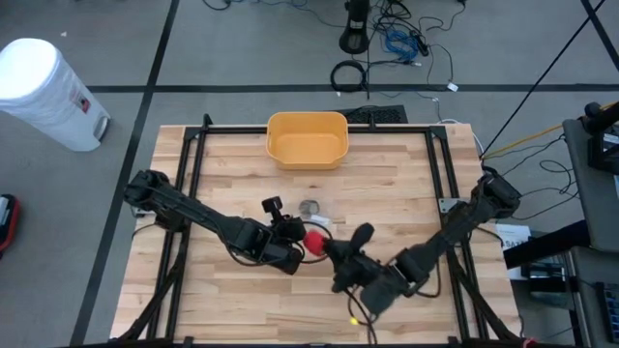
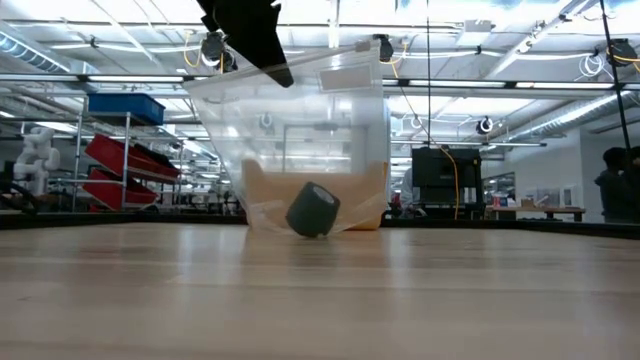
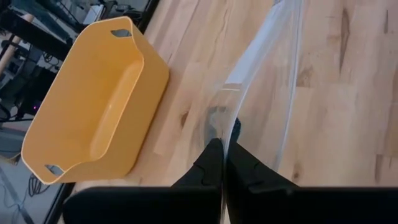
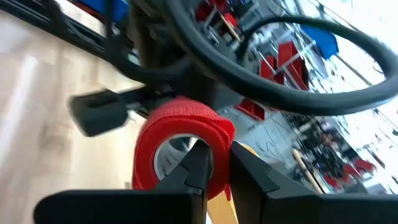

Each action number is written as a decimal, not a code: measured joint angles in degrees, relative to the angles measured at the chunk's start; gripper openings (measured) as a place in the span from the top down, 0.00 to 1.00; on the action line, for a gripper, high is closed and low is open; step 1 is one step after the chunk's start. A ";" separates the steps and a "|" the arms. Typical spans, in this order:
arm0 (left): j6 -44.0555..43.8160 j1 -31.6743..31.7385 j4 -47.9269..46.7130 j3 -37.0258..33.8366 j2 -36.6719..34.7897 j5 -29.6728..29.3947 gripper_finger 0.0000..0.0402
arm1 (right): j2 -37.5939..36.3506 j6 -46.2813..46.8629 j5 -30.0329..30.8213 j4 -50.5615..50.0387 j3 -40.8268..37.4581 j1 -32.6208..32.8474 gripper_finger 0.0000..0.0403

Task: Roll bandage
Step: Put the red bandage into the transparent zip bag

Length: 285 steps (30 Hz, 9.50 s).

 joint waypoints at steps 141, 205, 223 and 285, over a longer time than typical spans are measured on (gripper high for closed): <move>6.66 -1.60 5.27 2.29 -5.21 -0.92 1.00 | 4.53 7.99 1.90 -3.52 0.00 -4.48 0.90; -6.51 0.14 2.80 2.05 -5.26 -3.10 1.00 | 4.53 3.29 4.61 -1.44 0.00 -3.58 0.90; -10.56 0.56 -1.12 2.01 -5.26 -8.42 1.00 | 4.50 -8.79 13.32 10.57 0.02 -2.03 0.90; 0.51 -2.26 1.52 2.97 -5.26 -4.52 1.00 | 4.48 -15.86 9.34 18.55 0.02 -5.76 0.90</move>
